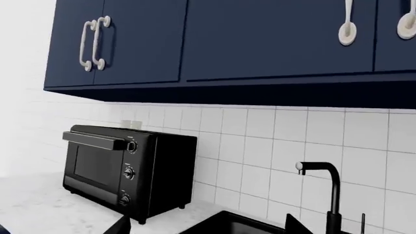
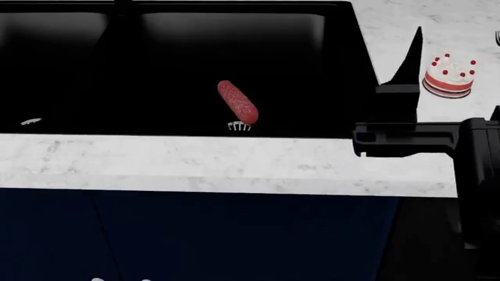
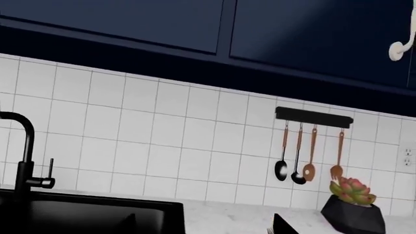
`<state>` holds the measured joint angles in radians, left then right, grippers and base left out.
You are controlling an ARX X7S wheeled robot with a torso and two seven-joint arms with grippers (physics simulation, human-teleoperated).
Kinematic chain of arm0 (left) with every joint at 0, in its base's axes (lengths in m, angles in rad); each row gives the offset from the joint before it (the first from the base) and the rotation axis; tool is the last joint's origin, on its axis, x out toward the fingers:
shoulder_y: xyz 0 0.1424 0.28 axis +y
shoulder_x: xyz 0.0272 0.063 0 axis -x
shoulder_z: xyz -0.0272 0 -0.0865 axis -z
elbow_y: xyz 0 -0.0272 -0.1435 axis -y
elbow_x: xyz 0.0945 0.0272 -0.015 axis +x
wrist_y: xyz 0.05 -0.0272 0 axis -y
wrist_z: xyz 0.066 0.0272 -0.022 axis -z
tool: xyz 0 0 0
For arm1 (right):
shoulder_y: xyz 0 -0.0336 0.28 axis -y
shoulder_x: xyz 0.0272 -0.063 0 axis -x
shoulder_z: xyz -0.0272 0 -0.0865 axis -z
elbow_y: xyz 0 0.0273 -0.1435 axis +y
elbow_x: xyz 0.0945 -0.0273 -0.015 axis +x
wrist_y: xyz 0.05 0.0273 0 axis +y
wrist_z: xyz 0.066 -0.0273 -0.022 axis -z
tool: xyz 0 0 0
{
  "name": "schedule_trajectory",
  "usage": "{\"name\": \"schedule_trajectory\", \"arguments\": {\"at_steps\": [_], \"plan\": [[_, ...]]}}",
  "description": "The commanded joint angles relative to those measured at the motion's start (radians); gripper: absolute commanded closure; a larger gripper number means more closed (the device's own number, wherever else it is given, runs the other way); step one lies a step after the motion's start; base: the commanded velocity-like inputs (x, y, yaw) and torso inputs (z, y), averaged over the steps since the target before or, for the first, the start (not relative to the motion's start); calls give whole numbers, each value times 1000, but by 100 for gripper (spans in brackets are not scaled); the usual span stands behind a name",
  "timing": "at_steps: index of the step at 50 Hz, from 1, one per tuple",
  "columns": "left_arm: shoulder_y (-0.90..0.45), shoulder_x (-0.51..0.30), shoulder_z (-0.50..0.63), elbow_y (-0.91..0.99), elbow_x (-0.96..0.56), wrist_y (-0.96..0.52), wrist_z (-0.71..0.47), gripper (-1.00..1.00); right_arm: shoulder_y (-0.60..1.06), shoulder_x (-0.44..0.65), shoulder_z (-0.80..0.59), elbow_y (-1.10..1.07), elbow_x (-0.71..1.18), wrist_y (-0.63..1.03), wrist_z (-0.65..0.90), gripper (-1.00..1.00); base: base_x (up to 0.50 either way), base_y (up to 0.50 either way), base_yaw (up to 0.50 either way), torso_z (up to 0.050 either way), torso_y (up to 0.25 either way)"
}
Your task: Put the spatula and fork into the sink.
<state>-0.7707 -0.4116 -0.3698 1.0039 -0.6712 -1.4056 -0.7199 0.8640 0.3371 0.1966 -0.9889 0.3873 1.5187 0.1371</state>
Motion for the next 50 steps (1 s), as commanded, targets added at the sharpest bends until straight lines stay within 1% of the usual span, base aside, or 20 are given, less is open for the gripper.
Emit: {"name": "schedule_trajectory", "arguments": {"at_steps": [1, 3, 6, 7, 9, 11, 13, 15, 22, 26, 38, 50], "plan": [[-69, -67, 65, -66, -103, -17, -132, -100, 129, 42, 51, 83, 157, 51, 82, -100, 0, 0, 0, 0, 0], [-55, -62, 74, -67, -97, 11, -127, -100, 161, 78, 64, 118, 277, 51, 148, -100, 0, 0, 0, 0, 0], [-44, -68, 111, -73, -79, 36, -132, -100, 290, 186, 68, 267, 631, 51, 382, -100, 0, 0, 0, 0, 0], [-42, -71, 118, -73, -74, 41, -133, -100, 322, 208, 61, 303, 715, 50, 445, -100, 0, 0, 0, 0, 0], [-33, -84, 155, -78, -50, 63, -140, -100, 388, 240, 40, 371, 843, 48, 536, -100, 0, 0, 0, 0, 0], [-29, -93, 188, -84, -29, 88, -143, -100, 432, 238, 32, 435, 912, 43, 585, -100, 0, 0, 0, 0, 0], [-14, -95, 204, -92, -17, 115, -138, -100, 464, 241, 8, 463, 939, 36, 615, -100, 0, 0, 0, 0, 0], [-4, -102, 216, -99, -7, 133, -134, -100, 495, 253, -32, 481, 931, 26, 610, -100, 0, 0, 0, 0, 0], [12, -108, 228, -100, 4, 159, -134, -100, 580, 270, -92, 544, 946, 9, 607, -100, 0, -81, 0, 0, 0], [27, -112, 248, -106, 18, 186, -131, -100, 550, 281, -77, 528, 965, -15, 611, -100, 20, -500, 0, 0, 0], [32, -108, 228, -97, 3, 183, -138, -100, 523, 305, -62, 503, 1010, -50, 609, -100, 138, -494, 0, 0, 0], [37, -105, 210, -88, -17, 181, -144, -100, 483, 322, -65, 467, 1003, -102, 557, -100, 389, -336, 0, 0, 0]]}}
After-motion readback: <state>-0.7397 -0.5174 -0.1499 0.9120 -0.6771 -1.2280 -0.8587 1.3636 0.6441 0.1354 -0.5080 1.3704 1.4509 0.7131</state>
